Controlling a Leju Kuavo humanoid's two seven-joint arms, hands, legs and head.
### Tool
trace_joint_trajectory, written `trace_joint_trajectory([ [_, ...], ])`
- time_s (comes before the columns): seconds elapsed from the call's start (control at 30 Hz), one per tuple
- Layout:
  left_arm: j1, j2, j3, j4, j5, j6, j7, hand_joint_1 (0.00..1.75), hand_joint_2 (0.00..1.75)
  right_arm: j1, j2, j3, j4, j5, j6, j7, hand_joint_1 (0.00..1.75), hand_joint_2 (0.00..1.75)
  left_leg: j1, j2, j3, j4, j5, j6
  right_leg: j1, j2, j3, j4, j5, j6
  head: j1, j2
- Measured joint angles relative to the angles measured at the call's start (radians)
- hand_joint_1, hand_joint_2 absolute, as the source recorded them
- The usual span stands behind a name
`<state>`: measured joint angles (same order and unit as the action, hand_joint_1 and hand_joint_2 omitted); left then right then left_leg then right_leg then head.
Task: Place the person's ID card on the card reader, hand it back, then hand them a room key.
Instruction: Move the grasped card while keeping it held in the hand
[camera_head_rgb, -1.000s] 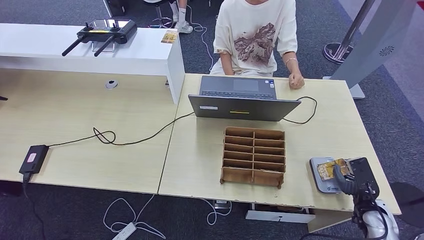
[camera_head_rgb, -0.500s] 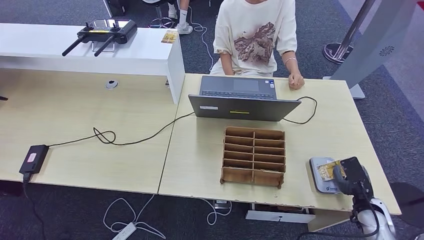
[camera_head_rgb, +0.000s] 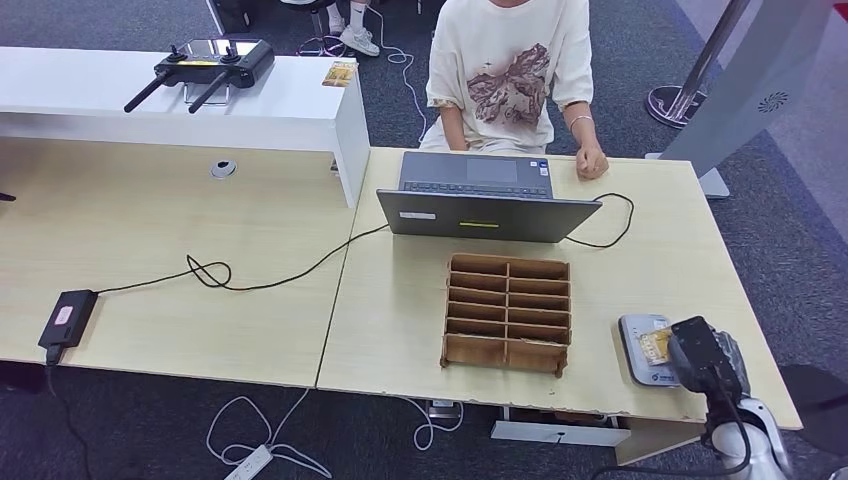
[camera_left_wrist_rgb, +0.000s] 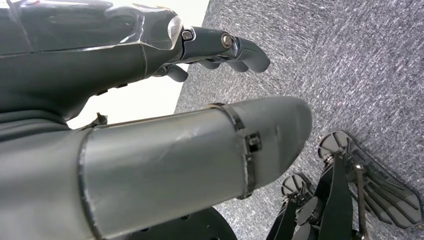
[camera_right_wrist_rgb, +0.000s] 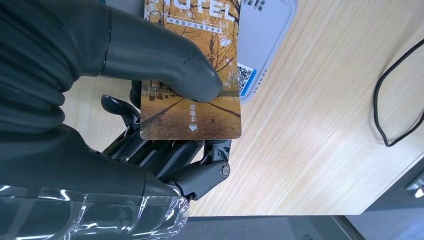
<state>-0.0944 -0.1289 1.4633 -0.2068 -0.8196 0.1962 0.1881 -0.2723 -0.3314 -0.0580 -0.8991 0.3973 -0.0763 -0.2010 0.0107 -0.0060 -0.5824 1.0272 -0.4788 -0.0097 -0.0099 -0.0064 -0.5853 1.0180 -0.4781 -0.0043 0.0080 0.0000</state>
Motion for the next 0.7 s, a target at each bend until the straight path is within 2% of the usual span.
trace_joint_trajectory([
  [0.33, 0.0, 0.0, 0.0, 0.0, -0.001, 0.0, 0.0, 0.0, 0.0, 0.012, 0.008, 0.0, -0.025, 0.055, -0.002, 0.019, 1.75, 1.75, 0.0, 0.0, 0.0, 0.0, 0.0, 0.0, 0.0, 0.0, 0.0, 0.0, 0.0, 0.0, 0.0, 0.0],
  [0.7, 0.0, 0.0, 0.002, 0.0, 0.003, 0.0, 0.0, 0.0, 0.0, 0.018, 0.011, -0.006, -0.044, 0.023, 0.024, -0.005, 1.75, 1.75, 0.0, 0.0, 0.001, 0.0, 0.0, 0.0, 0.0, 0.0, 0.001, 0.0, 0.0, 0.0, 0.0, 0.0],
])
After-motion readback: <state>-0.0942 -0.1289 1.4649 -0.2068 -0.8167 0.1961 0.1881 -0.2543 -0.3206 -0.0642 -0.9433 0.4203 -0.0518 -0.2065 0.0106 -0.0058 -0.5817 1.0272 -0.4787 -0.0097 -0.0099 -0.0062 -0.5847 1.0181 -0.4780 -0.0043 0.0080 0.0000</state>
